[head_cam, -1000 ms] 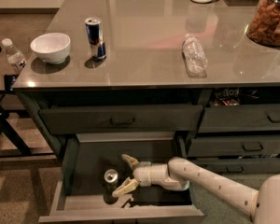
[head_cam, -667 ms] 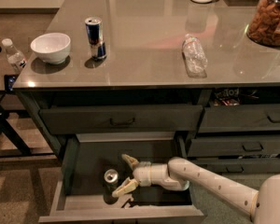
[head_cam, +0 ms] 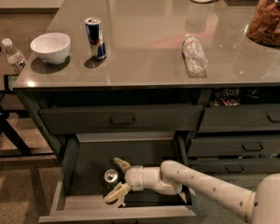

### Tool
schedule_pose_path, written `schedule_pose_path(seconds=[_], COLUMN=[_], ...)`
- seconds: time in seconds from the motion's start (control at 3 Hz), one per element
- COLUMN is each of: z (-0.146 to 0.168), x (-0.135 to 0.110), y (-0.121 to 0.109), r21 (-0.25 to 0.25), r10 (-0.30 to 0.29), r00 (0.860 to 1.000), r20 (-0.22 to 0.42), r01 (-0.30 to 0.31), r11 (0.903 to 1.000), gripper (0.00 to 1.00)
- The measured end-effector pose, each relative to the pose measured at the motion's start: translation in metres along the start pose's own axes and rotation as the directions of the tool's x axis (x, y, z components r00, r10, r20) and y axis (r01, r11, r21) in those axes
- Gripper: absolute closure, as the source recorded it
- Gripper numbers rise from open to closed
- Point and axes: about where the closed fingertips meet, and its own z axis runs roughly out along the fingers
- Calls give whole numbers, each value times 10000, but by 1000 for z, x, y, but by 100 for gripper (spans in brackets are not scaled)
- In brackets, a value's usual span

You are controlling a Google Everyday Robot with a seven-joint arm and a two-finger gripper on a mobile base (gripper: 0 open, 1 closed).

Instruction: Pick green can from middle drawer and place on counter

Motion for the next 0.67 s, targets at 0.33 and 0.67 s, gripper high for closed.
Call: schedule_pose_path(seconds=[0.33, 0.67], z=[2, 3], x=[6, 6], y=[2, 3], r21=[10, 10], r10=[92, 92], r00=[10000, 10000], r20=[15, 15], r01=[-92, -92], r11=[10000, 10000], gripper=[0, 18])
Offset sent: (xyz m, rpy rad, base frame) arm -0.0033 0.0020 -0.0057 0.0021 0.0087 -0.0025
